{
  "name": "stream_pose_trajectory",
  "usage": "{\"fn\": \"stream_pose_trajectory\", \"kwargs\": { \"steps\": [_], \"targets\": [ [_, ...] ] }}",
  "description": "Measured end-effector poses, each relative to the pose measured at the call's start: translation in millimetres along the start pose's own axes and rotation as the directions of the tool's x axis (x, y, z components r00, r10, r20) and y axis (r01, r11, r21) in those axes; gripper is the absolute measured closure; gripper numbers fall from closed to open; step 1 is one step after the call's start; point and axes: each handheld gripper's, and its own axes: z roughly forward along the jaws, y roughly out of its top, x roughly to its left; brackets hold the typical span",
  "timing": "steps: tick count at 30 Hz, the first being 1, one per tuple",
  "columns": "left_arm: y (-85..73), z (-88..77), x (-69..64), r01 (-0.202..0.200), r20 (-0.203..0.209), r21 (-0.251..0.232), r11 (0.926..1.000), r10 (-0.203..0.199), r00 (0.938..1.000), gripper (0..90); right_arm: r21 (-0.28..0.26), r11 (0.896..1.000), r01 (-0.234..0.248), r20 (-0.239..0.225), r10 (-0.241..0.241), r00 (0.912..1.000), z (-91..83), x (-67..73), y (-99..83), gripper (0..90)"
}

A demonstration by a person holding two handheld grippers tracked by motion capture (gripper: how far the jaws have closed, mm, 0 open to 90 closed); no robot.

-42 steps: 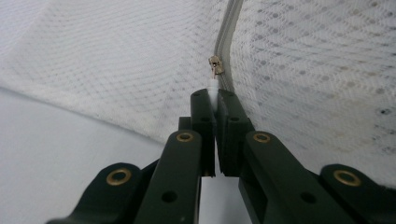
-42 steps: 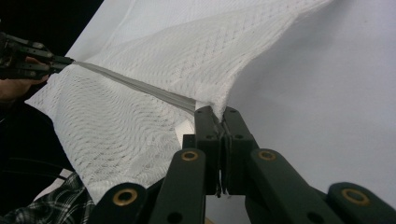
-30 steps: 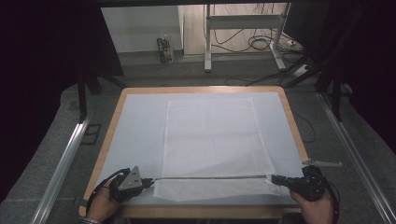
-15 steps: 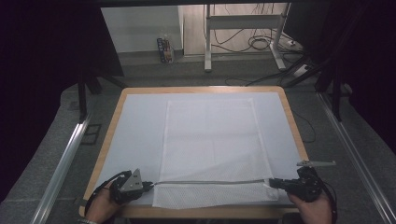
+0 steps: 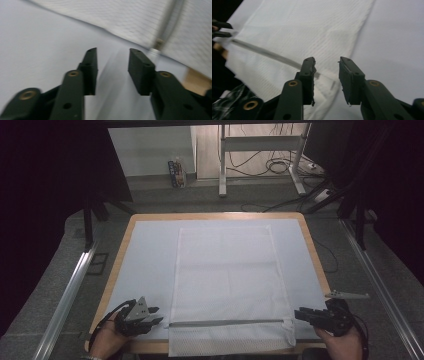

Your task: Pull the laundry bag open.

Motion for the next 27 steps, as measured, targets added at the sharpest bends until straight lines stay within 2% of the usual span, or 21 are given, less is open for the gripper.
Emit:
{"fn": "stream_pose_trajectory", "kwargs": {
  "steps": [2,4,5,6,8,9,11,14,16,17,18,19,20,22,23,24,25,27],
  "targets": [
    [5.2,3.8,6.3,0.053,-0.030,-0.020,0.9984,-0.054,0.9981,49.0,-0.012,1.000,0.011,0.023,-0.011,0.9997,3.0,-1.0,2.9,60.5],
    [13.0,10.1,13.4,0.112,-0.040,-0.036,0.9930,-0.114,0.9927,45.8,-0.001,0.999,0.047,0.059,-0.047,0.9972,11.3,-0.8,8.5,62.4],
    [13.0,10.1,13.4,0.112,-0.040,-0.036,0.9930,-0.114,0.9927,44.9,0.011,0.997,0.071,0.081,-0.071,0.9941,17.0,-0.6,12.0,63.1],
    [20.5,19.3,19.9,0.172,-0.045,-0.039,0.9843,-0.174,0.9838,43.1,0.022,0.995,0.095,0.100,-0.097,0.9902,23.5,-0.3,15.5,63.1],
    [26.6,29.5,24.4,0.213,-0.035,-0.041,0.9762,-0.214,0.9761,41.4,0.051,0.990,0.133,0.140,-0.139,0.9803,36.9,0.5,21.6,63.0],
    [26.6,29.5,24.4,0.213,-0.035,-0.041,0.9762,-0.214,0.9761,40.5,0.067,0.986,0.152,0.155,-0.160,0.9748,43.3,0.6,23.6,62.9],
    [35.3,43.7,27.0,0.222,-0.044,-0.018,0.9750,-0.222,0.9740,39.6,0.096,0.980,0.176,0.176,-0.190,0.9659,53.8,1.9,25.5,62.9],
    [42.7,56.1,26.9,0.211,-0.051,0.020,0.9774,-0.209,0.9765,39.8,0.150,0.968,0.203,0.204,-0.231,0.9514,64.4,5.7,26.2,68.1],
    [46.8,59.8,27.7,0.224,-0.033,0.022,0.9743,-0.223,0.9742,45.1,0.165,0.962,0.219,0.219,-0.253,0.9425,67.9,9.6,26.9,75.3],
    [48.6,60.6,28.2,0.242,-0.019,0.023,0.9699,-0.242,0.9701,51.7,0.175,0.959,0.221,0.228,-0.258,0.9388,68.7,10.8,27.8,80.3],
    [50.2,61.7,28.9,0.252,-0.005,0.024,0.9675,-0.252,0.9678,60.8,0.175,0.961,0.215,0.231,-0.253,0.9396,69.6,11.6,28.7,86.1],
    [50.2,61.7,28.9,0.252,-0.005,0.024,0.9675,-0.252,0.9678,67.4,0.175,0.961,0.215,0.231,-0.253,0.9396,69.6,11.6,28.7,86.1],
    [53.5,63.4,30.0,0.272,-0.010,0.035,0.9616,-0.272,0.9622,71.8,0.179,0.964,0.198,0.211,-0.234,0.9490,71.2,11.3,30.7,87.9],
    [55.7,65.3,33.3,0.296,0.011,0.040,0.9545,-0.296,0.9550,82.2,0.181,0.965,0.192,0.206,-0.228,0.9515,73.1,11.6,32.3,88.3],
    [55.7,65.3,33.3,0.296,0.011,0.040,0.9545,-0.296,0.9550,86.2,0.181,0.965,0.192,0.206,-0.228,0.9515,73.1,11.6,32.3,88.3],
    [58.2,66.4,35.9,0.294,0.023,0.053,0.9542,-0.296,0.9550,87.8,0.180,0.966,0.185,0.198,-0.220,0.9551,74.3,11.9,33.2,88.4],
    [59.0,66.8,36.4,0.287,0.023,0.055,0.9562,-0.289,0.9571,88.5,0.177,0.967,0.184,0.194,-0.218,0.9565,75.1,11.8,33.6,88.4],
    [59.5,67.2,37.6,0.290,0.020,0.054,0.9556,-0.291,0.9565,88.9,0.180,0.967,0.182,0.185,-0.215,0.9590,76.8,12.3,35.1,88.4]
  ]
}}
